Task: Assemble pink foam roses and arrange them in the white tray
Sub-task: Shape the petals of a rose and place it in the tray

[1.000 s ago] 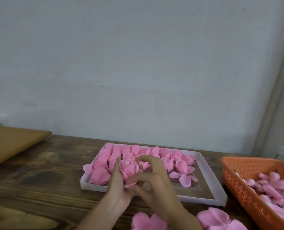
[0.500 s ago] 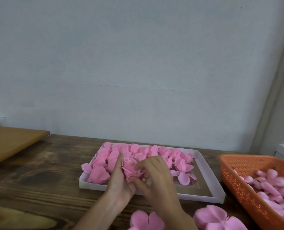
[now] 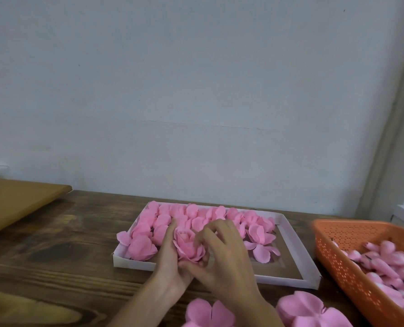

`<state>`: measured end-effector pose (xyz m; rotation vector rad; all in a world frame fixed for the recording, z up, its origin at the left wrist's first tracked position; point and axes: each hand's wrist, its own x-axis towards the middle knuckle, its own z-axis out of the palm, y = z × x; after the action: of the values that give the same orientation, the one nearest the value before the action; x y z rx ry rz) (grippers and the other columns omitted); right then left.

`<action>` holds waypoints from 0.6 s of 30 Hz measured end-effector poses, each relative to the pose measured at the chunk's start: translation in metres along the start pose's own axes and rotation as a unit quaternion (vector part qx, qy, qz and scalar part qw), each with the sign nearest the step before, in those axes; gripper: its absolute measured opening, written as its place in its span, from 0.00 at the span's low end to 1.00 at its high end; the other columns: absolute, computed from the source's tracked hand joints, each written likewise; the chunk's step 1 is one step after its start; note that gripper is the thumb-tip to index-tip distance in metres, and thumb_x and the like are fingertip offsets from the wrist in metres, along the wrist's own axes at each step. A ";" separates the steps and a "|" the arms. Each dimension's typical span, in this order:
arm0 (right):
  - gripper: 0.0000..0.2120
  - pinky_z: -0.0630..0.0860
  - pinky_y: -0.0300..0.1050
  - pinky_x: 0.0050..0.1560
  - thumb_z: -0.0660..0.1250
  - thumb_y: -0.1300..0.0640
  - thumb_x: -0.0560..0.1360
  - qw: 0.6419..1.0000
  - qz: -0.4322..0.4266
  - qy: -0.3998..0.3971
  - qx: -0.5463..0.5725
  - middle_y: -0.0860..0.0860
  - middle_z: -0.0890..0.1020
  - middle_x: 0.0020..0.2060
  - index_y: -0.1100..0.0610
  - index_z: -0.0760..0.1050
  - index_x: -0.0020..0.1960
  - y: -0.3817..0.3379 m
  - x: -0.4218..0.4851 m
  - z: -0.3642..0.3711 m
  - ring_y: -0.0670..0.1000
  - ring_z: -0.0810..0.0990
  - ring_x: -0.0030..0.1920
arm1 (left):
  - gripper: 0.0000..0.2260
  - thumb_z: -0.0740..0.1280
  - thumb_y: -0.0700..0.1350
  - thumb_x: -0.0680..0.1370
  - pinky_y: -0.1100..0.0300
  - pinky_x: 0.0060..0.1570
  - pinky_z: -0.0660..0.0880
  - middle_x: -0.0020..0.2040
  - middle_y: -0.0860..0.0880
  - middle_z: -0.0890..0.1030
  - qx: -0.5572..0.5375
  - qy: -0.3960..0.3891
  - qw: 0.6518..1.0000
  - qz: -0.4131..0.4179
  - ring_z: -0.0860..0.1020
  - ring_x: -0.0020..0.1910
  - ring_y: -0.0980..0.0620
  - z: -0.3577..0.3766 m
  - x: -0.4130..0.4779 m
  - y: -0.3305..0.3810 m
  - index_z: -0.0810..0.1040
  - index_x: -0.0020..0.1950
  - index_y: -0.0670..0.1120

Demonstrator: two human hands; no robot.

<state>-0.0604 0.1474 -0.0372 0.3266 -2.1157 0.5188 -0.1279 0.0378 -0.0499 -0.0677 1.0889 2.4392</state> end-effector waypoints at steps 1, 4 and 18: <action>0.19 0.72 0.42 0.48 0.79 0.43 0.62 1.000 0.002 -0.007 0.006 0.41 0.71 0.47 0.48 0.74 0.46 -0.002 0.000 0.000 0.44 0.71 0.49 | 0.28 0.67 0.65 0.79 0.51 0.37 0.81 0.44 0.38 0.84 0.001 0.003 1.000 -0.006 0.85 0.38 0.42 0.001 -0.001 0.001 0.87 0.48 0.39; 0.24 0.75 0.45 0.49 0.79 0.42 0.62 0.999 0.022 -0.023 0.033 0.41 0.72 0.48 0.47 0.72 0.51 -0.006 0.000 -0.002 0.45 0.73 0.51 | 0.29 0.64 0.67 0.78 0.51 0.36 0.75 0.36 0.41 0.78 -0.003 0.022 1.000 -0.014 0.77 0.34 0.44 -0.001 0.001 0.006 0.82 0.41 0.41; 0.04 0.76 0.44 0.44 0.74 0.48 0.71 0.999 -0.034 -0.035 -0.020 0.46 0.75 0.47 0.47 0.83 0.44 -0.003 0.002 0.000 0.48 0.75 0.47 | 0.30 0.66 0.69 0.77 0.52 0.33 0.81 0.41 0.39 0.83 -0.038 0.004 0.999 0.023 0.83 0.35 0.42 -0.013 0.015 0.003 0.86 0.38 0.42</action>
<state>-0.0606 0.1448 -0.0355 0.3979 -2.1715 0.4315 -0.1439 0.0327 -0.0602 -0.0762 1.0122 2.5231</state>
